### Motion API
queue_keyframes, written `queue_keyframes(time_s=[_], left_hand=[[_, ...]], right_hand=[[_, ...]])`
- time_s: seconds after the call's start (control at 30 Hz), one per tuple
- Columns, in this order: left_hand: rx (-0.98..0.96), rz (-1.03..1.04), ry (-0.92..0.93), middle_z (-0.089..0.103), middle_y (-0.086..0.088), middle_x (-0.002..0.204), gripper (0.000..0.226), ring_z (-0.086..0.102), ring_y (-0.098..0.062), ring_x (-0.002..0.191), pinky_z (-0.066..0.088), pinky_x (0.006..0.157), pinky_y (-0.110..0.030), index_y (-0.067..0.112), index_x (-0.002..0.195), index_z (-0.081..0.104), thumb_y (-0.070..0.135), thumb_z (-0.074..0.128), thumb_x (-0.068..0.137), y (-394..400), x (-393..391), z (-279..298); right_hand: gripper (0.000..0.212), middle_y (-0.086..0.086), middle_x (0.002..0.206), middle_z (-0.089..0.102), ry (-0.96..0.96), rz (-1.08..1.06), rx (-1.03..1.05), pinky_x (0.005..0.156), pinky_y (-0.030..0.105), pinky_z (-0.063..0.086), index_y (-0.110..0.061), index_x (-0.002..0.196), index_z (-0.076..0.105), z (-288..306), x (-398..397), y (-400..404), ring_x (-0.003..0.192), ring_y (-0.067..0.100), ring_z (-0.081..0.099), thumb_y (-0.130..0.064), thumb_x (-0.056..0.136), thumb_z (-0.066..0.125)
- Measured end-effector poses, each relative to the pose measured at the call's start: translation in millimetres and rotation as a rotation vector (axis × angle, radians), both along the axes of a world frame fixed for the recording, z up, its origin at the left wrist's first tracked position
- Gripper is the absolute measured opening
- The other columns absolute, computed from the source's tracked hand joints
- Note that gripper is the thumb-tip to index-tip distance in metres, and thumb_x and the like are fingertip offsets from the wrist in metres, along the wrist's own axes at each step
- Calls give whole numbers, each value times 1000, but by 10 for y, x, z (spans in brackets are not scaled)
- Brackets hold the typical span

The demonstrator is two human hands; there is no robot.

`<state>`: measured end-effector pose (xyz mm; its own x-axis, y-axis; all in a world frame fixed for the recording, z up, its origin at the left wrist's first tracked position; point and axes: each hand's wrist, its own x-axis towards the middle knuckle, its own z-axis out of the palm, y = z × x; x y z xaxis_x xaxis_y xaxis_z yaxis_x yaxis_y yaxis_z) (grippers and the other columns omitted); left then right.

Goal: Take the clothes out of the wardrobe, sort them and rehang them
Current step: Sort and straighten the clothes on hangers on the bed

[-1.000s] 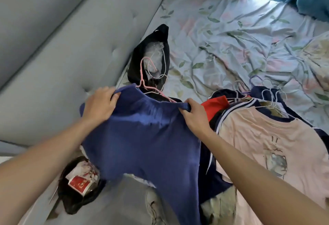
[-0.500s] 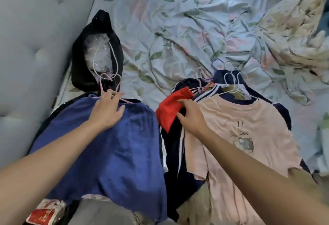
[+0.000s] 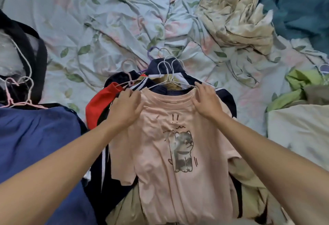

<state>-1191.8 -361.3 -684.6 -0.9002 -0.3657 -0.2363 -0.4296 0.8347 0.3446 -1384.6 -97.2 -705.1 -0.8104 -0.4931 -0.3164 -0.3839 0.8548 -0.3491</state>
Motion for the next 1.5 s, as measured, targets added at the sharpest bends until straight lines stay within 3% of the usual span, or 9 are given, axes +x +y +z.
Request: queue_keyframes(time_s=[0.13,0.27,0.5,0.73,0.97,1.1,1.2,1.33,1.5], left_hand=[[-61,80,-13,56,-13,110,22,53,-37,104,45,80,-49,12,109,57,33,55,102,135,-113,-86],[-27,89,52,52,-1,82,29,53,-34,85,33,65,-43,15,80,44,30,52,103,232,-61,52],[112,78,68,51,0,67,46,52,-22,66,37,61,-44,16,77,40,50,53,105,681,263,497],[127,-1,98,51,0,62,47,54,-24,63,38,57,-42,19,75,36,53,47,107,916,845,920],[135,-150,120,56,3,63,39,57,-26,65,40,55,-38,21,81,41,48,59,102,1397,1843,2115],[180,-146,114,59,2,65,35,58,-27,69,46,61,-40,21,82,48,48,63,99,1856,2203,2815],[288,-174,142,59,3,64,39,58,-18,66,45,61,-36,20,77,50,50,68,94,2237,2310,3226],[404,-347,155,66,12,73,28,62,-7,69,44,60,-33,27,81,60,50,69,96,2755,2283,3644],[448,-466,150,68,17,77,24,63,-5,73,50,67,-35,36,86,67,56,62,99,3698,1928,3886]], right_hand=[[46,12,139,54,-17,44,84,105,52,42,-21,142,50,-51,-251,254,135,36,46,-38,100,57],[18,7,112,58,39,46,-88,86,51,49,-17,108,55,11,-165,432,111,34,56,-33,101,53],[17,2,92,50,46,53,-181,67,41,40,-17,87,47,398,372,770,87,28,56,-24,102,53],[15,-5,91,50,84,4,-183,66,42,44,-19,90,51,896,1212,1208,81,24,56,-27,102,52],[27,-12,89,53,97,-188,-283,72,43,48,-35,84,43,2186,2821,1978,84,16,53,-18,98,58],[14,-8,91,56,98,-362,-220,71,43,50,-23,89,58,2840,3508,2469,86,19,57,-32,100,57],[20,-10,85,51,168,-454,-249,65,36,40,-26,84,51,3242,3836,2885,81,19,57,-35,98,62],[29,-15,81,49,248,-512,-309,67,39,44,-39,80,41,3675,4067,3510,75,11,53,-38,97,64],[19,-12,85,56,299,-660,-322,64,35,44,-27,83,58,3985,4068,4438,77,9,56,-32,96,70]])
